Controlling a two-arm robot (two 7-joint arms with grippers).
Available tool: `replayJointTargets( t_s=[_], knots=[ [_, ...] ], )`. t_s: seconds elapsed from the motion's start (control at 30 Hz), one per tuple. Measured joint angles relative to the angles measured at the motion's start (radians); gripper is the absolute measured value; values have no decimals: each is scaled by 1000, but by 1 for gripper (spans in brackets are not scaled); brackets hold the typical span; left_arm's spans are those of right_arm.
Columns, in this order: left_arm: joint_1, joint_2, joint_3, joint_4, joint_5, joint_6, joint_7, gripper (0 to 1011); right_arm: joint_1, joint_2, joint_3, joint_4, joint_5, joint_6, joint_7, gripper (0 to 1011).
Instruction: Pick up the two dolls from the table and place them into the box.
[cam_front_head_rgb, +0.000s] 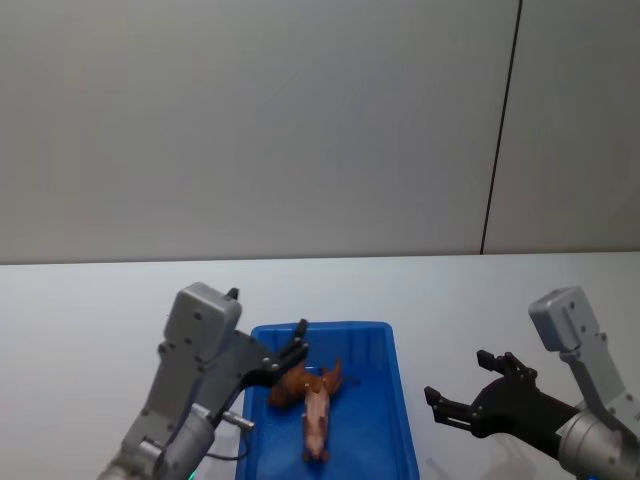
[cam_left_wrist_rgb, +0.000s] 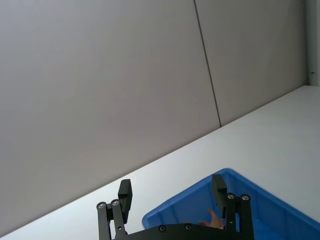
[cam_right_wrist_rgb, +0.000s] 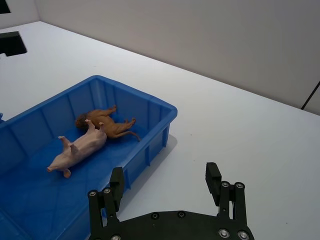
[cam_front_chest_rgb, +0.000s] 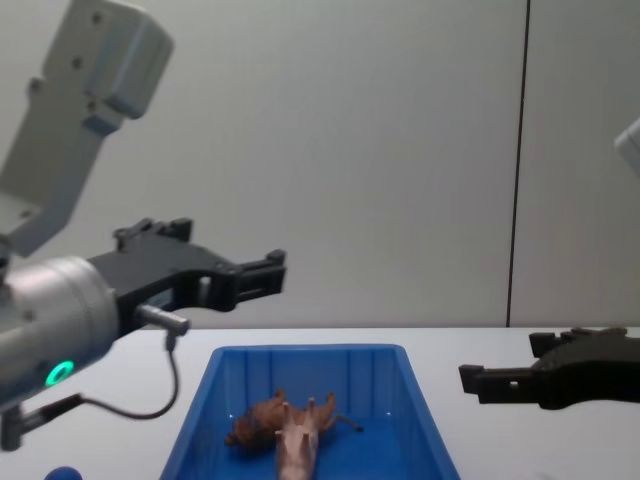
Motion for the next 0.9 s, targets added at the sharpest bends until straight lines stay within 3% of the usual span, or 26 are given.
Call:
replayJointTargets(
  t_s=[0.33,0.6,0.9],
  knots=[
    [93,70,-22,-95,-72,73,112,1001,-7,8,4,-4,3,-3,-3,1001],
    [194,134,-43,-166,-171,130,228,1001,-9,11,6,-6,4,-4,-4,1001],
    [252,166,-55,-179,-224,156,261,1001,-11,12,7,-6,5,-5,-5,1001]
  ],
)
